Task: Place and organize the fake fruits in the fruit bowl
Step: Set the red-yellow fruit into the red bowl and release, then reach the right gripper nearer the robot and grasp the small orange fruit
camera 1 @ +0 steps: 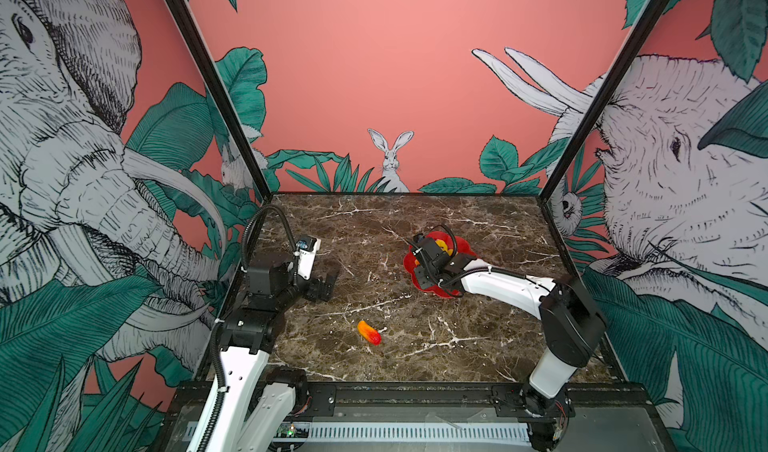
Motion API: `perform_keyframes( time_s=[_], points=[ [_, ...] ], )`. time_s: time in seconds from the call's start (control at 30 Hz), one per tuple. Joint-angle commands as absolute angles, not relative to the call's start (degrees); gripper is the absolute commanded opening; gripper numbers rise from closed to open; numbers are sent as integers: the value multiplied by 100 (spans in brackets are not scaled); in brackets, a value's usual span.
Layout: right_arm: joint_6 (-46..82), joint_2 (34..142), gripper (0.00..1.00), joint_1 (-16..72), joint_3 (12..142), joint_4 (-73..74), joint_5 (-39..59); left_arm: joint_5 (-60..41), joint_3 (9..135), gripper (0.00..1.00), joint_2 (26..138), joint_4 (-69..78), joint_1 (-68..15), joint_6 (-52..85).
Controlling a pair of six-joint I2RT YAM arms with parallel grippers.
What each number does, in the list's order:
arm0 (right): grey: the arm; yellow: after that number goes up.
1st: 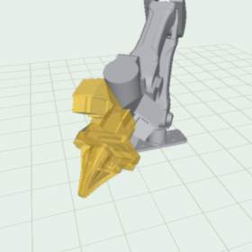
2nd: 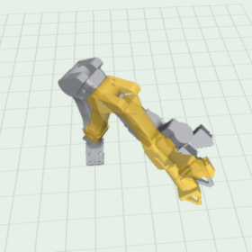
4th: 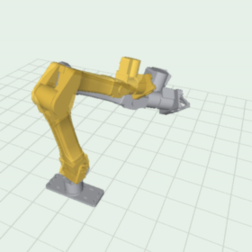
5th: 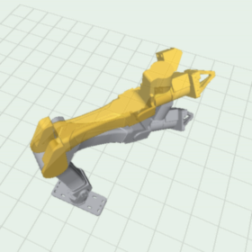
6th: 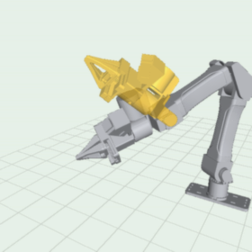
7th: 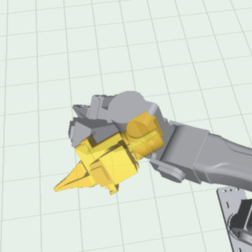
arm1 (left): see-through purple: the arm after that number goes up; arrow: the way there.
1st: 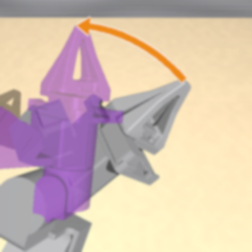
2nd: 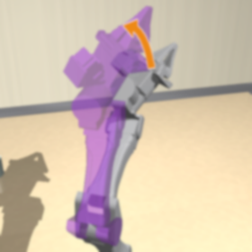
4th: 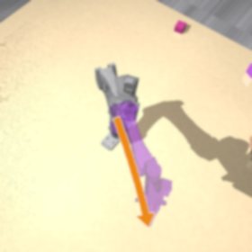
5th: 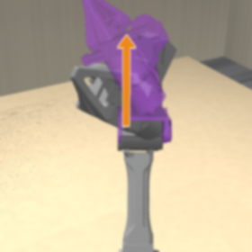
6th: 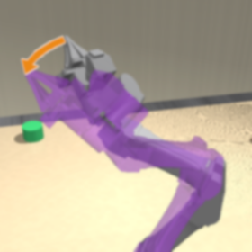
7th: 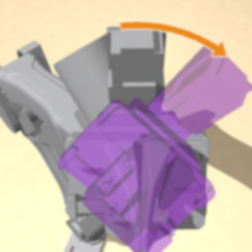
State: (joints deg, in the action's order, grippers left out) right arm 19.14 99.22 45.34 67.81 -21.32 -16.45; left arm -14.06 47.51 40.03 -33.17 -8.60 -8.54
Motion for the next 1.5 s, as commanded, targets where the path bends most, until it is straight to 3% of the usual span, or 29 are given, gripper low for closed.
perform_keyframes(
  time_s=[0.0, 0.47, 0.87, 1.07, 1.27, 1.47],
  points=[
    [2056, 10095, 26, 4492, 6713, -2138, -1800, -1407, 4691, 100, 3966, -3397, -859, -809],
    [2027, 10298, 34, 4324, 6583, -2048, -1688, -1406, 4693, 100, 3967, -3401, -860, -809],
    [1830, 9796, 67, 4315, 6680, -2225, -1619, -1406, 4693, 100, 3982, -3398, -862, -809],
    [1157, 9220, 99, 4550, 6613, -1860, -844, -1406, 4700, 100, 4000, -3401, -857, -809],
    [639, 9132, 99, 5304, 6825, -1643, 99, -1406, 4698, 100, 4019, -3401, -861, -809],
    [550, 10152, 99, 6039, 7242, -1478, 823, -1407, 4702, 100, 4029, -3401, -862, -814]
  ],
)
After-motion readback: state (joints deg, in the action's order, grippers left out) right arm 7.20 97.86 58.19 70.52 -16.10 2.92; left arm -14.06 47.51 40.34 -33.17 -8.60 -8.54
